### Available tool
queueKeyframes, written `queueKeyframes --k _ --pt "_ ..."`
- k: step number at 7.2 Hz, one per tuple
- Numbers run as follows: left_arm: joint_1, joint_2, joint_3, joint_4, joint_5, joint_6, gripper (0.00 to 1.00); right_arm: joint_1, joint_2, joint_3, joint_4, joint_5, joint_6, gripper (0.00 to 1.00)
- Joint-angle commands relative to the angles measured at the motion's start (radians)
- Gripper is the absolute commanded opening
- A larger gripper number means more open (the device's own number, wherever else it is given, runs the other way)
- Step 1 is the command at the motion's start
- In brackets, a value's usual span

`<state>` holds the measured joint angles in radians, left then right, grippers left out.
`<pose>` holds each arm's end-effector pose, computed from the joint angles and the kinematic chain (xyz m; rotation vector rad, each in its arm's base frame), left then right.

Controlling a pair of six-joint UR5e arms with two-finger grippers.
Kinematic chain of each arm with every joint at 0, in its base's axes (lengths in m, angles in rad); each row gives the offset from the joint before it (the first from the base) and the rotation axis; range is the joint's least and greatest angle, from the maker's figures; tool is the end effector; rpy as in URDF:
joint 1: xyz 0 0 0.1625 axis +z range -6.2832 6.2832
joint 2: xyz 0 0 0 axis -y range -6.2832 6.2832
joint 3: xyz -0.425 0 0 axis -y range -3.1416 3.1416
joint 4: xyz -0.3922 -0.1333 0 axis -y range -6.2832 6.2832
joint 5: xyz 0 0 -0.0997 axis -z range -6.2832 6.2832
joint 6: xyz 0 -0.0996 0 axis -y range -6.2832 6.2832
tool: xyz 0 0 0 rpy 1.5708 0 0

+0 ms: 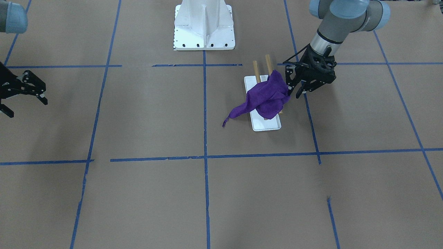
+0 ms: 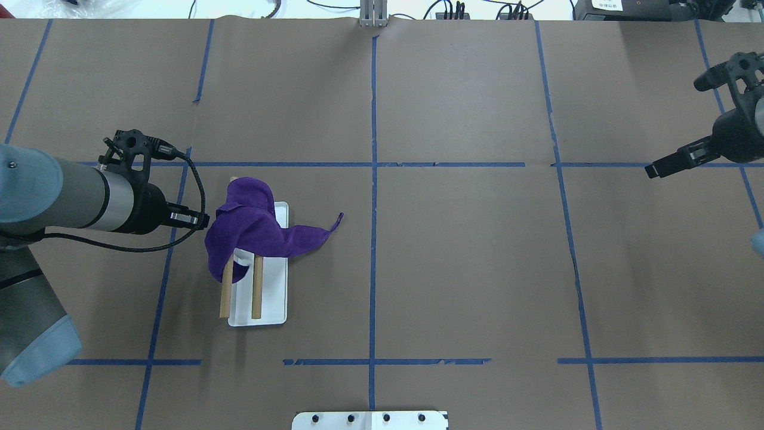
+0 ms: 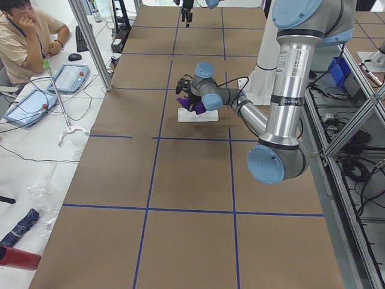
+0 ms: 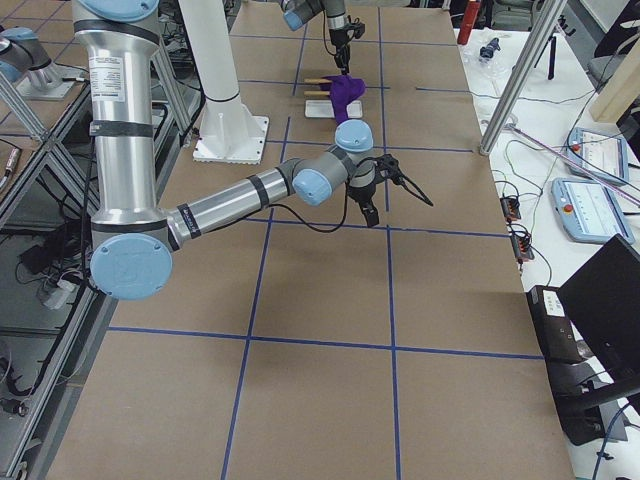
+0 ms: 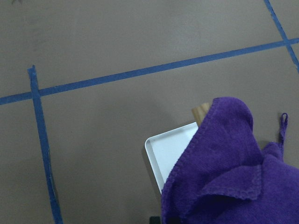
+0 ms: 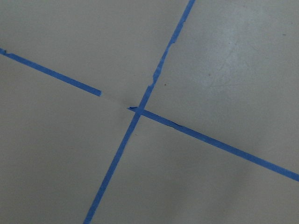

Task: Hang towel on rack

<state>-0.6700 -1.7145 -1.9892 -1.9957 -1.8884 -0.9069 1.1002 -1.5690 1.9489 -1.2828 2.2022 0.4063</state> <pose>0.3493 -0.4071 0.3431 0.3763 0.9489 0.1511 -0.1572 -0.4733 0.4434 0.3267 -0.8250 -0.2708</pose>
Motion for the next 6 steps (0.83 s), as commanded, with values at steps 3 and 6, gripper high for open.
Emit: queueKeyframes --k 3,6 --pt "-0.29 0.007 0.061 0.128 -0.341 0.21 1.0 0.151 -0.179 -0.056 -0.047 0.042 -0.001 1.0" --pt "-0.493 0.03 0.085 0.418 -0.339 0.424 1.0 0.37 -0.209 -0.237 -0.044 0.127 -0.112 1.0"
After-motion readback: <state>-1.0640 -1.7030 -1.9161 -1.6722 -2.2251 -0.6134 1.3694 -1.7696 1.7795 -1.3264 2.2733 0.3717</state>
